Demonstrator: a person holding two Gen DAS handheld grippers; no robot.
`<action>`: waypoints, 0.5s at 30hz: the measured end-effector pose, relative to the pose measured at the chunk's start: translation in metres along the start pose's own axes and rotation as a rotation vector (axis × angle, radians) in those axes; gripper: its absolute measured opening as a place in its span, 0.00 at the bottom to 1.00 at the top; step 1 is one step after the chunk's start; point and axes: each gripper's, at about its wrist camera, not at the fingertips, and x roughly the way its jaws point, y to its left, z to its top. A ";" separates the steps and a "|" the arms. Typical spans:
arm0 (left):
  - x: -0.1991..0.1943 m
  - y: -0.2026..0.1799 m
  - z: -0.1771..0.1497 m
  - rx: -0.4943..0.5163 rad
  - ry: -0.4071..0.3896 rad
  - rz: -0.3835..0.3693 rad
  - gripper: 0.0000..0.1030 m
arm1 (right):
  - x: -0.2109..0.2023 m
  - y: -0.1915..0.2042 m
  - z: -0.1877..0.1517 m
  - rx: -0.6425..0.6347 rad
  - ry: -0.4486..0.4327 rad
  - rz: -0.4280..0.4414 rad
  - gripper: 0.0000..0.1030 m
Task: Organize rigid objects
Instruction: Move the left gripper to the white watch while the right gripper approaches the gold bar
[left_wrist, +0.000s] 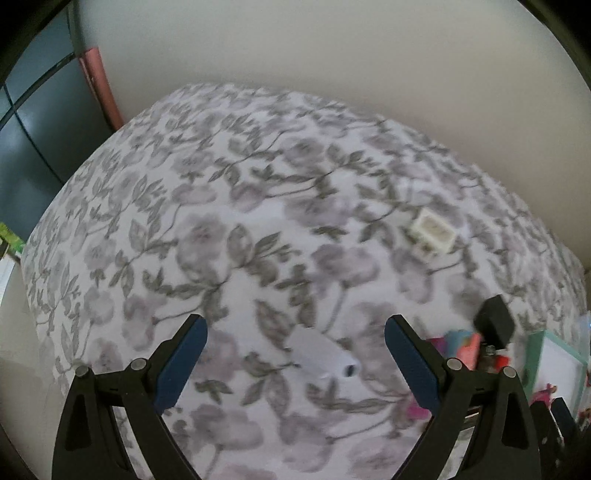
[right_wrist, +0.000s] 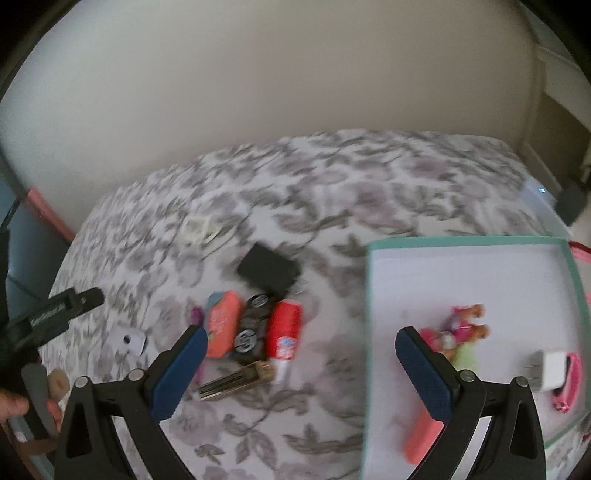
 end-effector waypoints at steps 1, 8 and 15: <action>0.003 0.004 0.000 -0.004 0.007 0.005 0.94 | 0.003 0.006 -0.002 -0.016 0.009 0.004 1.00; 0.024 0.022 0.001 -0.037 0.062 0.003 0.94 | 0.030 0.046 -0.018 -0.157 0.078 -0.001 1.00; 0.039 0.018 -0.001 -0.026 0.113 -0.038 0.94 | 0.051 0.066 -0.035 -0.268 0.132 -0.029 1.00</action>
